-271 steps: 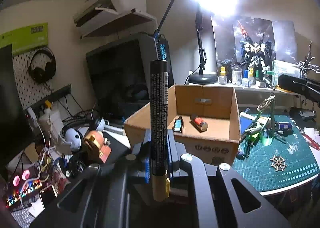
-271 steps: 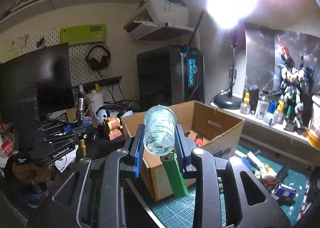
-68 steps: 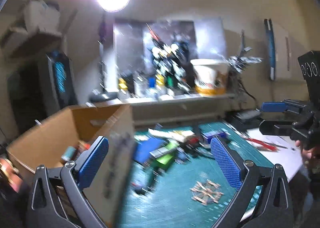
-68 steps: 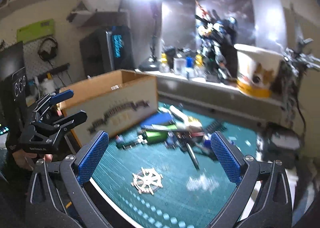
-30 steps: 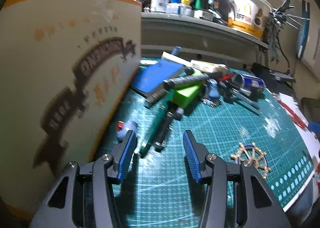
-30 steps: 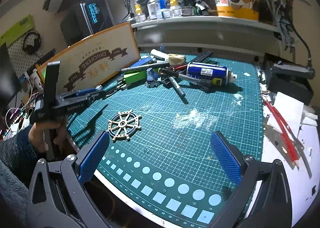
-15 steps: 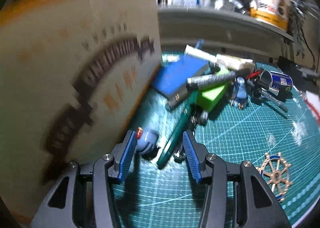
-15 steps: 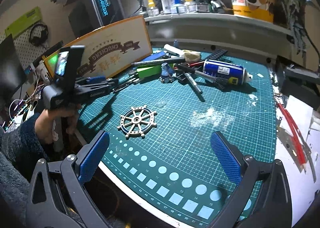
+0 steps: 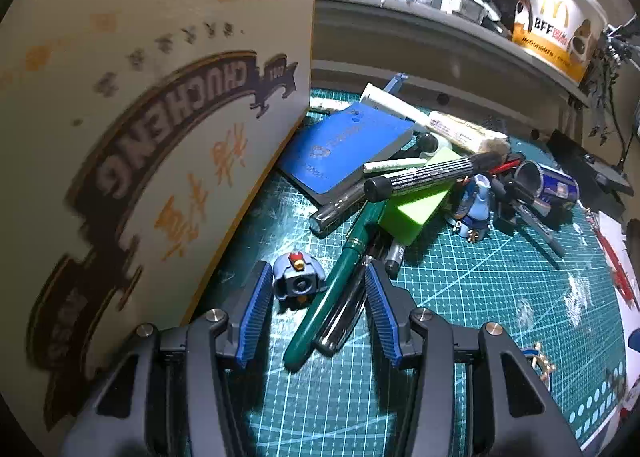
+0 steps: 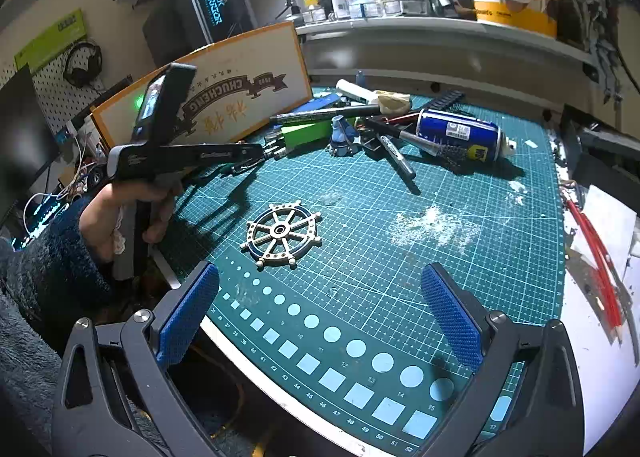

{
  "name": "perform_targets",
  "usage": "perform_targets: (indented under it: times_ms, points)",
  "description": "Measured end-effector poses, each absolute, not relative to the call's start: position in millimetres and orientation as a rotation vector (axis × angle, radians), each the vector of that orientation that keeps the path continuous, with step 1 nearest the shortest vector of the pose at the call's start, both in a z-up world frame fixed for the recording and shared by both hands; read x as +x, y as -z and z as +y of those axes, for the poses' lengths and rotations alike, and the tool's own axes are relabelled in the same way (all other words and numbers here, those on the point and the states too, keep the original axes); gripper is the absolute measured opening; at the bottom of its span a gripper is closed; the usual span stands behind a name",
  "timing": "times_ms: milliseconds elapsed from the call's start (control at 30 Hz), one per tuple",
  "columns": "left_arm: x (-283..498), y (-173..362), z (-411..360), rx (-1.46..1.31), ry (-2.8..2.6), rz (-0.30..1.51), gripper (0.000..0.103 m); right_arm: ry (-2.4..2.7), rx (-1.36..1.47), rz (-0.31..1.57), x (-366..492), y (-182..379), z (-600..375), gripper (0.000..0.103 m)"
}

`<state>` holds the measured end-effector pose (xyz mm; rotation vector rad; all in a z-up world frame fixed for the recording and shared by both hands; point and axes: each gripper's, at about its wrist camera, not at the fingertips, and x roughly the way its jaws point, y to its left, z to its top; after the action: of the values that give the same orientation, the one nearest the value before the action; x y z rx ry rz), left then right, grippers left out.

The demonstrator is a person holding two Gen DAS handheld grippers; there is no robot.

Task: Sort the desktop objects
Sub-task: 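Lower the left tool onto the small blue-grey figure part and close it, then lift the figure part with the left tool while the right tool moves over the mat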

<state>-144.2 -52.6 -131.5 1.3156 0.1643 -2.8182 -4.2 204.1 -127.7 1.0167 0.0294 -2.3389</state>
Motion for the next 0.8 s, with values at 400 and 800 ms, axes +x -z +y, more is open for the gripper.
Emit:
perform_targets:
  times_ms: [400, 800]
  points:
    - [-162.8, 144.2, -64.5, 1.319, 2.827, 0.426, 0.031, 2.314, 1.031, 0.014, -4.3, 131.1, 205.1, 0.102]
    - [-155.4, 131.4, -57.8, 1.328, 2.844, 0.400, 0.016, 2.283, 1.048, 0.051, -1.1, 136.6, 194.6, 0.102]
